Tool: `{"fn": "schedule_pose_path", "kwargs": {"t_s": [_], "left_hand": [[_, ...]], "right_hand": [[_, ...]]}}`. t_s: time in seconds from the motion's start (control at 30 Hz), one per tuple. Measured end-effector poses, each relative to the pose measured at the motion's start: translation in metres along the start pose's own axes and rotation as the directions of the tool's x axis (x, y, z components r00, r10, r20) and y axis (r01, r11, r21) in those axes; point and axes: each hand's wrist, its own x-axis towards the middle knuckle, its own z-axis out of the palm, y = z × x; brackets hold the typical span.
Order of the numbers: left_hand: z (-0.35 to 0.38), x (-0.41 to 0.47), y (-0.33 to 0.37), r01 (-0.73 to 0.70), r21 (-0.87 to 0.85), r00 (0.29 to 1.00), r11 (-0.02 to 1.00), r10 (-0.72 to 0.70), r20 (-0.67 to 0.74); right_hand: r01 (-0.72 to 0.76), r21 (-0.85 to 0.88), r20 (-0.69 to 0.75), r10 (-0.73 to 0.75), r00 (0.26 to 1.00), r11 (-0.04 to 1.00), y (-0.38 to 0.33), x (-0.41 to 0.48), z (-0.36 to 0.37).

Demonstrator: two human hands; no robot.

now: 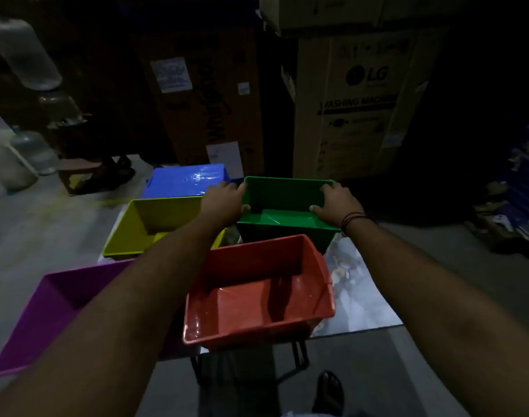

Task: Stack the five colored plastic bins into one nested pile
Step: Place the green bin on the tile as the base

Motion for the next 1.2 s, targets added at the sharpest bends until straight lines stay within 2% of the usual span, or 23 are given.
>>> {"fn": "schedule_pose_path", "kwargs": {"t_s": [0.17,0.27,0.4,0.5,0.57,0.7,0.87,1.0,1.1,1.2], "left_hand": [[0.031,0.025,0.025,0.142,-0.154,0.973,0.978,-0.109,0.204],[0.042,0.037,0.038,0.220,-0.211,0.952,0.952,-0.163,0.258],[0.059,0.048,0.046,0.386,-0.335,0.895,0.859,-0.260,0.363],[0.071,0.057,0.050,0.505,-0.436,0.846,0.745,-0.324,0.424],[0.076,0.061,0.053,0.544,-0.450,0.827,0.708,-0.361,0.431],[0.081,0.065,0.056,0.570,-0.435,0.817,0.697,-0.421,0.394],[0.085,0.079,0.049,0.589,-0.482,0.808,0.649,-0.455,0.375],[0.088,0.095,0.049,0.582,-0.608,0.807,0.539,-0.474,0.352],[0.084,0.109,0.053,0.507,-0.693,0.848,0.513,-0.444,0.291],[0.076,0.121,0.063,0.466,-0.737,0.869,0.489,-0.409,0.278]], "right_hand": [[-0.042,0.000,0.121,0.041,0.992,0.999,0.028,0.033,0.019],[-0.090,0.040,0.143,0.083,0.986,0.995,0.047,0.054,0.035],[-0.181,0.209,0.145,0.152,0.978,0.961,0.068,0.071,0.058],[-0.265,0.394,0.123,0.236,0.964,0.880,0.081,0.078,0.076],[-0.290,0.501,0.095,0.281,0.955,0.815,0.089,0.077,0.086],[-0.310,0.634,0.013,0.391,0.920,0.708,0.099,0.069,0.099],[-0.300,0.692,-0.036,0.447,0.894,0.656,0.105,0.088,0.094],[-0.294,0.654,-0.061,0.437,0.897,0.696,0.114,0.120,0.073],[-0.293,0.547,-0.068,0.390,0.918,0.784,0.123,0.150,0.057],[-0.320,0.479,-0.014,0.371,0.928,0.817,0.131,0.174,0.045]]}}
